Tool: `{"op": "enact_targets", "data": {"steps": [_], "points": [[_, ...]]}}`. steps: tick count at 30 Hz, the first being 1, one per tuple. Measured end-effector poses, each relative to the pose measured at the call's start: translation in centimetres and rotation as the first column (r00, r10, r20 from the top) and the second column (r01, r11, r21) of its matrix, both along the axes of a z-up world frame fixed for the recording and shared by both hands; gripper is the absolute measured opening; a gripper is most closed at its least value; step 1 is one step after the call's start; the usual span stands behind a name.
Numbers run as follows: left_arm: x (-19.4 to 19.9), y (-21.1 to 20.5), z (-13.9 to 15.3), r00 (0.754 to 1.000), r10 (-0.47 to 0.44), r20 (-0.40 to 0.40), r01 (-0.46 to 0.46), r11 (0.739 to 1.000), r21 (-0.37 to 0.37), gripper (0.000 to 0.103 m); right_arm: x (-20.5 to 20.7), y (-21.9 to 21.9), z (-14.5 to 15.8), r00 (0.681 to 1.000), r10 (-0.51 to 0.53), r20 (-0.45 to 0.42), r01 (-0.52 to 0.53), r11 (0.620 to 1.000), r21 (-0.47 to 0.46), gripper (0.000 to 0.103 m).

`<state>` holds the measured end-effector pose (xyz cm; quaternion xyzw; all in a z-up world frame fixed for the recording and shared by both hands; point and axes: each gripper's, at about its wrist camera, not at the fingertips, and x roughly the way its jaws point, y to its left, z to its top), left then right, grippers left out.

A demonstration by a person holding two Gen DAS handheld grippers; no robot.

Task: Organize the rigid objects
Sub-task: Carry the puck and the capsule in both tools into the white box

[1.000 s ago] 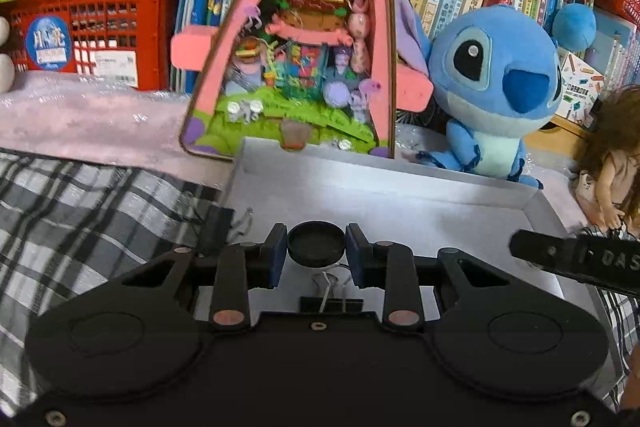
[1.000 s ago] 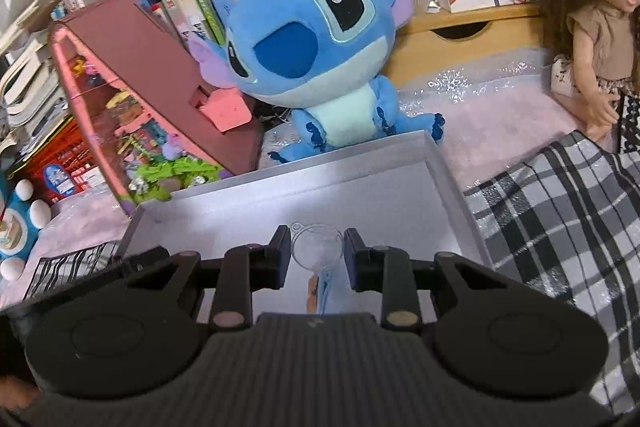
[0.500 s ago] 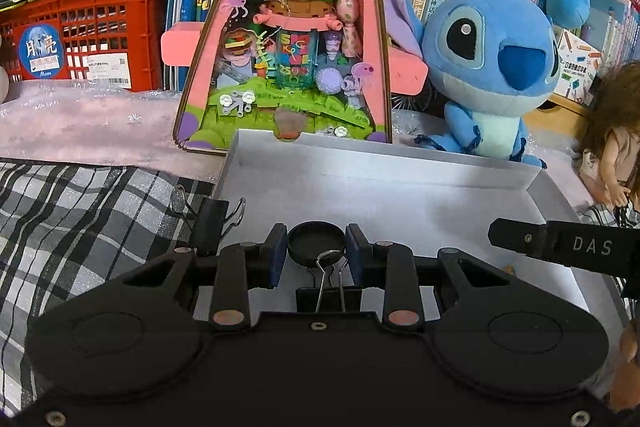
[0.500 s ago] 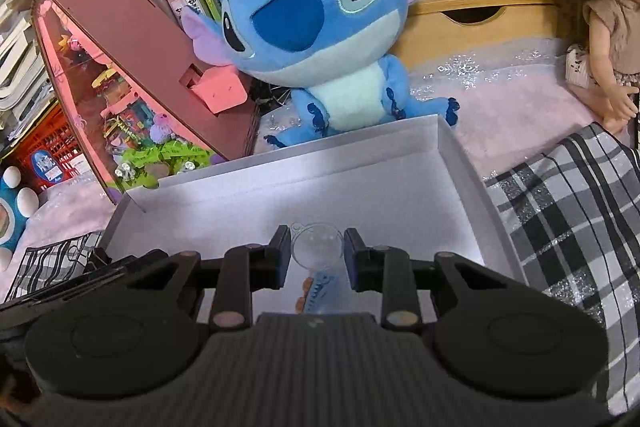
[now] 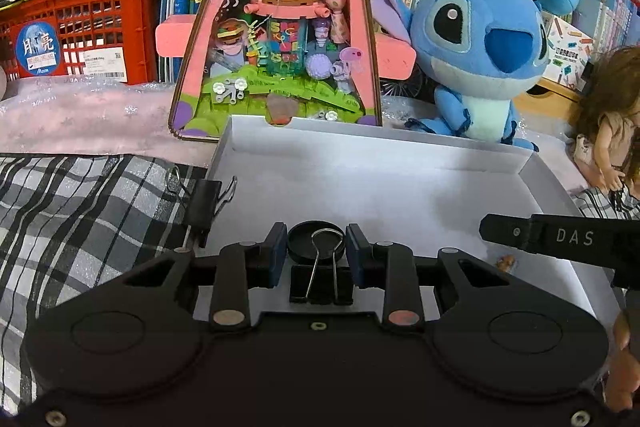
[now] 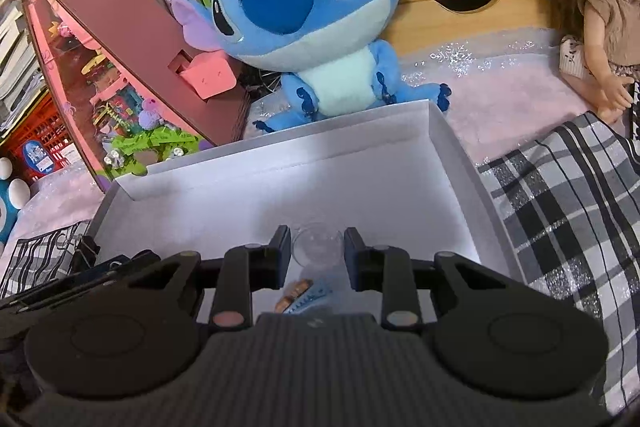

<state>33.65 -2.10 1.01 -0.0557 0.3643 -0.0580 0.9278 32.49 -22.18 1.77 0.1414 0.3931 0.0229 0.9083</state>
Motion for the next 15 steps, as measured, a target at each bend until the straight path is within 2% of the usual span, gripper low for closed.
{"op": "enact_targets", "data": {"steps": [15], "points": [[-1.2,-0.2,-0.1,1.000,-0.010,0.018,0.009,1.000,0.029,0.030,-1.2,0.1,0.0,1.000,0.012,-0.001,-0.012,1.000,-0.002,0.035]]}}
